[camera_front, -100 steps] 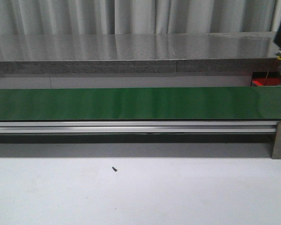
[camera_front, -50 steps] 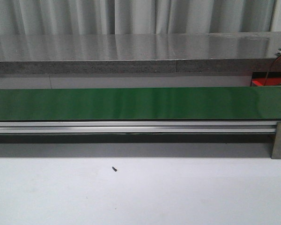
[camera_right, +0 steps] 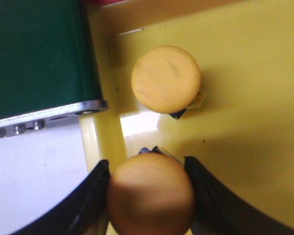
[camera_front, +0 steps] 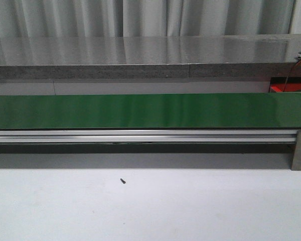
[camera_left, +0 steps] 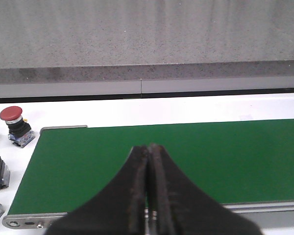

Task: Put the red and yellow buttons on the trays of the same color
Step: 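Open the right gripper on the yellow tray and withdraw it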

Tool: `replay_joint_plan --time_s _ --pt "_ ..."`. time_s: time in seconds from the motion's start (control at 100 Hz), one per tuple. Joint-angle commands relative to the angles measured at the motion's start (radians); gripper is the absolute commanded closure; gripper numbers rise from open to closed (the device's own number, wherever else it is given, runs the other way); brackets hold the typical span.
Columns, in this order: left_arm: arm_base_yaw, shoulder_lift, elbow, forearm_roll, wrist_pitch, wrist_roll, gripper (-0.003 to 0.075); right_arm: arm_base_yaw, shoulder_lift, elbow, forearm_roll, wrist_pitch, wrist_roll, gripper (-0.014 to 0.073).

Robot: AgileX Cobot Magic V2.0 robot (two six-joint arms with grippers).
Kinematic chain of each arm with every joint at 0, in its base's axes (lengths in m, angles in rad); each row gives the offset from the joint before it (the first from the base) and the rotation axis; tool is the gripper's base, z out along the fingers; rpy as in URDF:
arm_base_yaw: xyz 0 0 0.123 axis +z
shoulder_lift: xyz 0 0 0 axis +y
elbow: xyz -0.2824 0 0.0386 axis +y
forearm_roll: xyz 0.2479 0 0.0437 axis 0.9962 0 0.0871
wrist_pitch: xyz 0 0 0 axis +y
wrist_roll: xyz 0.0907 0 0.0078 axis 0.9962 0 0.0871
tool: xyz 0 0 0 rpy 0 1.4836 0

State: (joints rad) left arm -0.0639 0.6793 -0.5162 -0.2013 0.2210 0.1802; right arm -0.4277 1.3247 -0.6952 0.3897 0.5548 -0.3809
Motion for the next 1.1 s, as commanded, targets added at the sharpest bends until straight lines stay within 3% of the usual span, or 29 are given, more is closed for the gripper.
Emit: replay_joint_plan --time_s 0.0,0.35,0.42,0.54,0.62,0.89,1.09 --pt "-0.008 -0.004 -0.027 -0.008 -0.079 -0.002 0.074 -0.006 0.007 -0.018 0.017 -0.043 -0.002 0.041" --pt "-0.008 -0.004 -0.027 -0.008 -0.079 -0.002 0.074 -0.006 0.06 -0.022 0.017 -0.008 -0.002 0.0391" --pt "-0.008 -0.004 -0.027 -0.008 -0.079 -0.002 0.074 -0.006 0.06 -0.029 0.017 0.015 -0.002 0.0323" --pt "-0.008 -0.004 -0.027 -0.008 -0.079 -0.002 0.074 -0.006 0.06 -0.047 0.016 0.056 -0.001 0.0134" --pt "-0.008 -0.004 -0.027 -0.008 -0.079 -0.002 0.074 -0.006 0.058 -0.069 0.016 0.079 -0.001 0.0067" --pt "-0.008 -0.004 -0.027 -0.008 -0.079 -0.002 0.0739 0.008 -0.063 -0.146 0.032 0.102 -0.002 0.0064" --pt "-0.008 -0.004 -0.027 -0.008 -0.079 -0.002 0.074 0.143 -0.211 -0.161 0.033 0.063 -0.053 0.0064"
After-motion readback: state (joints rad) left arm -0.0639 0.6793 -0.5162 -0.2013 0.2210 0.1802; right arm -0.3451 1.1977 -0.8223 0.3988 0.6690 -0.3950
